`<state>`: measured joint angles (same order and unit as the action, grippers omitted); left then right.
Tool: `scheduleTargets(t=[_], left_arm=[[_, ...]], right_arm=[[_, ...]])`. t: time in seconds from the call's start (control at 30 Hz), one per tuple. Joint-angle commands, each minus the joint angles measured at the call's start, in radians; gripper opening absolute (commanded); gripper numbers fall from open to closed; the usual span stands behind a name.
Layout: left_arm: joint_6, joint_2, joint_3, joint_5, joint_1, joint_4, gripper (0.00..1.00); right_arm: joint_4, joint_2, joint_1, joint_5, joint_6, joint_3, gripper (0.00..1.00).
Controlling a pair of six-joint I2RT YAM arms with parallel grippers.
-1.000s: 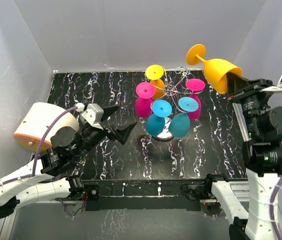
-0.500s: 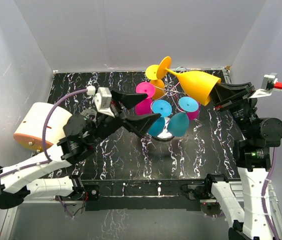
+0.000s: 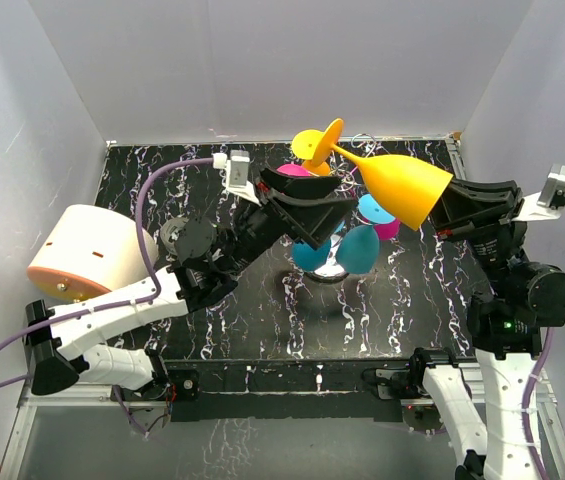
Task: Place the wine glass upside down on the wine glass rack
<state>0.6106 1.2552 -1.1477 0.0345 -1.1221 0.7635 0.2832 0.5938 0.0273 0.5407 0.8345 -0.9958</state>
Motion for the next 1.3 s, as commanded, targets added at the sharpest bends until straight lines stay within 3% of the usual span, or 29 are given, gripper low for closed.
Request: scheduleTargets(t=[0.0, 0.2, 0.73, 1.27], left_arm=[[0.092, -0.015, -0.024, 0.134, -0.005, 0.186, 0.93], [0.132, 0.054, -0.042, 0.138, -0.005, 0.325, 0.87], [0.154, 0.180, -0.129, 0.197, -0.005, 0.544, 0.39], [0.173, 0.187, -0.135, 0.241, -0.005, 0.574, 0.33]], right_arm=[[0.070, -0.008, 0.000, 0.019, 0.011, 0.017, 0.00], [0.089, -0.010, 0.000, 0.057, 0.041, 0.031, 0.00], [0.089, 0.061, 0.000, 0.202, 0.087, 0.001, 0.00], [0.105, 0.070, 0.000, 0.302, 0.076, 0.019, 0.00]])
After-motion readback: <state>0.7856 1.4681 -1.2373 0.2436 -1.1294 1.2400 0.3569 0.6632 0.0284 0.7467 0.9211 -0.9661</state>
